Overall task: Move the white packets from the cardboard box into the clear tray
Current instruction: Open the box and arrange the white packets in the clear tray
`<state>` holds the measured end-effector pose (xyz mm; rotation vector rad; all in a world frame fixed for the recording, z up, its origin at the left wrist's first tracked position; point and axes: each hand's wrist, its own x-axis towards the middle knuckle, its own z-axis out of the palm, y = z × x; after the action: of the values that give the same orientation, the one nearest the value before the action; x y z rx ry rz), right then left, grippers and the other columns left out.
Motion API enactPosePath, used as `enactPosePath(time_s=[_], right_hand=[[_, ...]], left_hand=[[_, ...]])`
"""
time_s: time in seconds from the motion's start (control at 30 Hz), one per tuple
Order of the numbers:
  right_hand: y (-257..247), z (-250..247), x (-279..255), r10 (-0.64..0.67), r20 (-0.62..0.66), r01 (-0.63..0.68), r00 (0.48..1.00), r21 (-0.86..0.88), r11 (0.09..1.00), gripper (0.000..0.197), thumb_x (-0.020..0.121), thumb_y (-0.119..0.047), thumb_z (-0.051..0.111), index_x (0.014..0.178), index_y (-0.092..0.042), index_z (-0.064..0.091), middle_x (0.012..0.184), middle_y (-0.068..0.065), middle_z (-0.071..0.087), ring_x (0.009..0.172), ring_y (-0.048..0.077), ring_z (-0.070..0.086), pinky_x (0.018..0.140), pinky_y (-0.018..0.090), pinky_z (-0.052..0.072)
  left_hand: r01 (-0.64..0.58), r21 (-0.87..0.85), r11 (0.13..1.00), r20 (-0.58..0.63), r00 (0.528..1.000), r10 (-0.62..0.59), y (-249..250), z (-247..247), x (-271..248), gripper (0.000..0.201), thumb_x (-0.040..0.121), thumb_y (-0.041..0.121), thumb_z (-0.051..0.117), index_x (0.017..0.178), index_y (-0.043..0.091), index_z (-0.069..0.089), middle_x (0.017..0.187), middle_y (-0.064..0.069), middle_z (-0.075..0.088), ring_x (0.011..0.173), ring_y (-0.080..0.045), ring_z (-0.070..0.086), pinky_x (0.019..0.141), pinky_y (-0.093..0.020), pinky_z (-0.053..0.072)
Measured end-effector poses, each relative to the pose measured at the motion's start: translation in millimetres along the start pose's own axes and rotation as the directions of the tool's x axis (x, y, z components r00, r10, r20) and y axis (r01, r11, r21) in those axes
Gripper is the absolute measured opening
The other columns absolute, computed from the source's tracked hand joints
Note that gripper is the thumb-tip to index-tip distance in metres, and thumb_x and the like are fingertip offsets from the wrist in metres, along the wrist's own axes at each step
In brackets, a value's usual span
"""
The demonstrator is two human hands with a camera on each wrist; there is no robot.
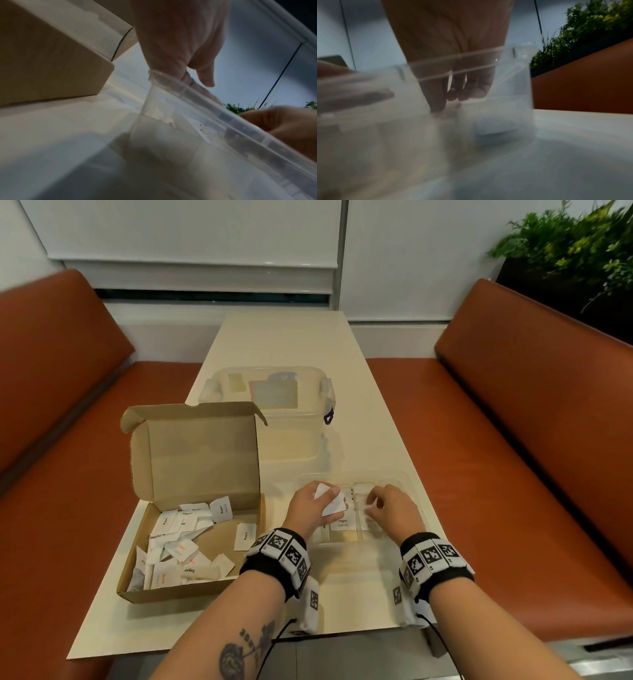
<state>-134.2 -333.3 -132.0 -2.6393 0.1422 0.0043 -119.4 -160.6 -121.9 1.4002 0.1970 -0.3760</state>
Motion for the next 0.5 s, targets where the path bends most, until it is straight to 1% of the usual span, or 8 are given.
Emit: enactPosePath(time_s=[0.07, 0.1, 0.13, 0.17, 0.23, 0.33, 0.43, 0.5], right_hand=[[-11, -3, -4, -0.046, -0.110, 0.061, 0.993, 0.135, 0.989, 0.006, 0.085, -0.026, 0.065, 0.086, -0.020, 0.063, 0.081, -0.005, 0.054, 0.072, 0.009, 0.048, 0.059, 0.020, 0.034], [-18, -4, -5, -0.067, -0.141, 0.095, 0.988, 0.208, 0.974, 0.007, 0.085, -0.028, 0.066, 0.085, -0.022, 0.064, 0.080, -0.006, 0.057, 0.070, 0.006, 0.048, 0.060, 0.018, 0.035], [-25, -6, -7, -0.081, -0.144, 0.119, 0.986, 0.273, 0.955, 0.007, 0.084, -0.029, 0.068, 0.087, -0.024, 0.064, 0.081, -0.007, 0.058, 0.070, 0.004, 0.049, 0.061, 0.016, 0.036], [-31, -6, -9, -0.090, -0.126, 0.126, 0.988, 0.321, 0.939, 0.012, 0.081, -0.030, 0.070, 0.090, -0.026, 0.064, 0.083, -0.007, 0.059, 0.069, 0.003, 0.050, 0.061, 0.014, 0.037], [-39, -4, -11, -0.076, -0.080, 0.100, 0.994, 0.370, 0.923, 0.025, 0.075, -0.030, 0.076, 0.096, -0.027, 0.063, 0.086, -0.008, 0.059, 0.068, 0.001, 0.051, 0.060, 0.010, 0.036], [-43, 1, -13, 0.007, -0.076, 0.029, 0.997, 0.460, 0.887, 0.033, 0.069, -0.026, 0.081, 0.096, -0.024, 0.061, 0.083, -0.007, 0.060, 0.065, 0.003, 0.053, 0.056, 0.009, 0.038], [-42, 6, -13, 0.070, -0.082, -0.020, 0.994, 0.501, 0.865, 0.030, 0.069, -0.024, 0.082, 0.089, -0.019, 0.060, 0.080, -0.005, 0.060, 0.065, 0.006, 0.054, 0.056, 0.009, 0.040], [-42, 8, -13, 0.093, -0.073, -0.041, 0.993, 0.523, 0.851, 0.026, 0.071, -0.021, 0.081, 0.084, -0.017, 0.059, 0.075, -0.003, 0.059, 0.065, 0.008, 0.053, 0.054, 0.008, 0.040]], left_hand=[[0.020, -0.033, 0.999, 0.001, 1.000, -0.020, 2, 0, 0, 0.018, 0.092, 0.024, 0.061, 0.091, 0.007, 0.064, 0.114, -0.022, 0.055, 0.110, -0.036, 0.058, 0.085, -0.048, 0.056], [0.030, -0.061, 0.998, 0.011, 1.000, -0.030, 3, 0, 0, 0.021, 0.093, 0.026, 0.058, 0.089, 0.007, 0.064, 0.111, -0.022, 0.057, 0.108, -0.036, 0.059, 0.087, -0.050, 0.055], [0.046, -0.105, 0.993, 0.025, 0.999, -0.043, 4, 0, -1, 0.024, 0.095, 0.027, 0.055, 0.089, 0.006, 0.064, 0.106, -0.021, 0.060, 0.103, -0.034, 0.061, 0.084, -0.049, 0.056], [0.070, -0.166, 0.984, 0.042, 0.997, -0.063, 4, 1, -1, 0.027, 0.097, 0.027, 0.051, 0.090, 0.005, 0.064, 0.101, -0.019, 0.062, 0.097, -0.032, 0.064, 0.079, -0.045, 0.058], [0.099, -0.245, 0.964, 0.079, 0.994, -0.082, 6, 2, -3, 0.028, 0.100, 0.025, 0.045, 0.093, 0.004, 0.063, 0.097, -0.018, 0.065, 0.089, -0.028, 0.066, 0.070, -0.038, 0.060], [0.077, -0.221, 0.972, 0.085, 0.995, -0.059, 7, 3, -4, 0.025, 0.101, 0.014, 0.039, 0.095, 0.005, 0.061, 0.101, -0.019, 0.063, 0.085, -0.027, 0.065, 0.069, -0.036, 0.060], [0.047, -0.184, 0.982, 0.067, 0.997, -0.035, 4, 3, -6, 0.026, 0.101, 0.011, 0.036, 0.095, 0.007, 0.061, 0.102, -0.020, 0.062, 0.081, -0.024, 0.066, 0.070, -0.034, 0.059], [0.026, -0.162, 0.986, 0.051, 0.999, -0.018, 3, 4, -6, 0.026, 0.102, 0.011, 0.035, 0.095, 0.008, 0.061, 0.107, -0.020, 0.061, 0.086, -0.024, 0.065, 0.071, -0.033, 0.059]])
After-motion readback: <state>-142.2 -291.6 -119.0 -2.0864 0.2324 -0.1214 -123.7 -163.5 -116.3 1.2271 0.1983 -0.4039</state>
